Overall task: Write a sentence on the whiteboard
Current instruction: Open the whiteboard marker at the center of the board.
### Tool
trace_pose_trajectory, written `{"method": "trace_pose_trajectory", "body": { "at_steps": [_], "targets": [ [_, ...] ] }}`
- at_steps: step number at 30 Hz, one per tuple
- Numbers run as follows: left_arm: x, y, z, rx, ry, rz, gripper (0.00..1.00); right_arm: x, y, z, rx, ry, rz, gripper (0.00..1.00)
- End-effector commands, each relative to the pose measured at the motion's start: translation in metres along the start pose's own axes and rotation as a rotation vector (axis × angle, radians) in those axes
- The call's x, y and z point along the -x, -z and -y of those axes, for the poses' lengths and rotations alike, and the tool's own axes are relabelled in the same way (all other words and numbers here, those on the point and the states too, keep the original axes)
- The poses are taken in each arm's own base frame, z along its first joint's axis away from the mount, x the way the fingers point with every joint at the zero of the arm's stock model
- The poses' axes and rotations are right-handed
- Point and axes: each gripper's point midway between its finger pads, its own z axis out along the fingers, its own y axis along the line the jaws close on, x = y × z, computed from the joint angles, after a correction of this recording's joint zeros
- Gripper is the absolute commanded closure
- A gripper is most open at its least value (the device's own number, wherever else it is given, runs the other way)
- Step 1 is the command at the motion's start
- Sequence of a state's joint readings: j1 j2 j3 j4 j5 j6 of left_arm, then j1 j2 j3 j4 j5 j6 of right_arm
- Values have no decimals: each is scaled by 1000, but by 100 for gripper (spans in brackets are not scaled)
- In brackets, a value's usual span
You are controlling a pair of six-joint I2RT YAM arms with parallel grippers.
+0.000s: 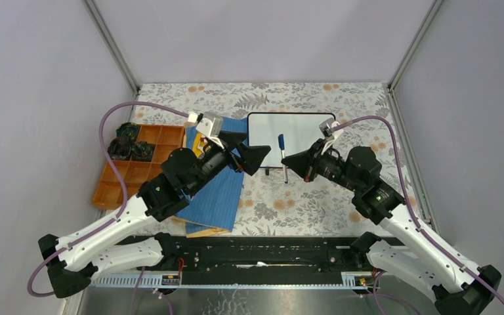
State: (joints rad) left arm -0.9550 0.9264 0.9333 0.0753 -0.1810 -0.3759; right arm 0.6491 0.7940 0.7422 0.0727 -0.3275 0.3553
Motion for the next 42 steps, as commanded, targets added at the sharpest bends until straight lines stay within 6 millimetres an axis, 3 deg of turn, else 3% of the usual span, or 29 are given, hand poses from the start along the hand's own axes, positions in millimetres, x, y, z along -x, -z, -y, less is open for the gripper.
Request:
{"method": "trace_pose_trajectory", "body": {
  "at_steps": [1, 5, 11, 18, 26, 42],
  "targets": [
    [23, 0, 17, -61, 46, 70, 1, 37, 7, -26, 85, 42, 114, 100],
    [19, -5, 19, -70, 64, 60, 1, 39, 8, -29, 98, 38, 128, 100],
    [11, -20, 38, -160, 104, 10, 1, 40, 8, -36, 138, 36, 125, 100],
    [7, -33, 46, -193, 165, -33, 10, 41, 11, -41, 157, 50, 119, 100],
    [-5, -46, 46, -207, 218, -86, 31, 41, 14, -43, 164, 55, 118, 100],
    [-10, -49, 46, -234, 265, -99, 73, 39, 16, -46, 177, 50, 106, 100]
  ]
}}
